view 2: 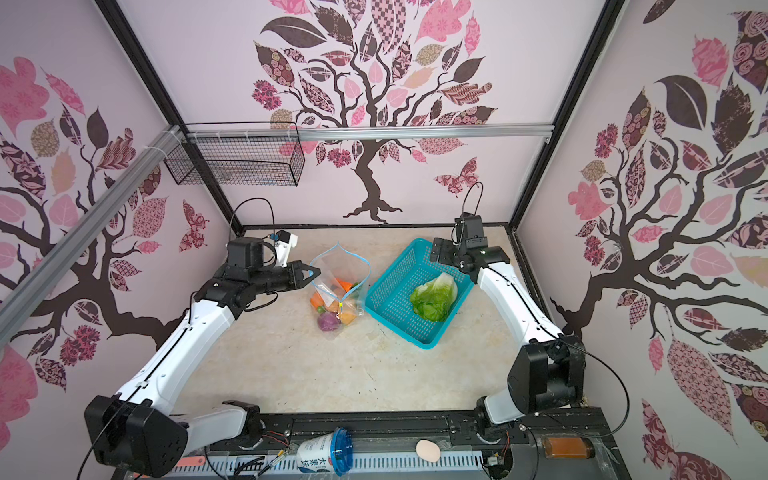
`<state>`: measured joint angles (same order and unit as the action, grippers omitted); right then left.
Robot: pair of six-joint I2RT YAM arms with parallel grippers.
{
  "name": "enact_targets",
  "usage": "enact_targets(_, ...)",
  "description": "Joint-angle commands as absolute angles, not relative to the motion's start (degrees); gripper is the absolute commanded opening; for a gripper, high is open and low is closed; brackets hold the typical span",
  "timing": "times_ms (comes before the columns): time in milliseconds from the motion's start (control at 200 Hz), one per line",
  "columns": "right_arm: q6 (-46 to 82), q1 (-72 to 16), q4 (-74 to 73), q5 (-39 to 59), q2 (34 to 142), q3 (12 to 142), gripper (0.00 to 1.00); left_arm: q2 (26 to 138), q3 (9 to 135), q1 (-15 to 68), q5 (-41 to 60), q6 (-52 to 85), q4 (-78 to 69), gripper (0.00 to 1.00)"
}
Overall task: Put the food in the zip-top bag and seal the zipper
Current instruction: 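Release the bag and move the right gripper over the lettuce in the basket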
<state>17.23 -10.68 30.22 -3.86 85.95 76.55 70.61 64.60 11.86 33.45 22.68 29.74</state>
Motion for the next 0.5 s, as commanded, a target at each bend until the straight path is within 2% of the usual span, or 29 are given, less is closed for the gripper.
enact_targets(0, 15.5, -11.2, 33.3, -8.9, 89.8, 76.6, 1.00, 69.5, 64.6, 11.6, 33.2, 22.2, 29.5, 0.00)
enact_targets(235, 17.0, -11.2, 32.3, -4.5, 96.8, 74.3, 1.00, 68.9, 63.9, 11.6, 33.1, 22.9, 28.4, 0.00)
enact_targets(495, 20.6, -11.2, 31.3, 4.8, 103.7, 73.5, 0.99, 68.9, 63.7, 11.6, 33.3, 23.2, 28.0, 0.00)
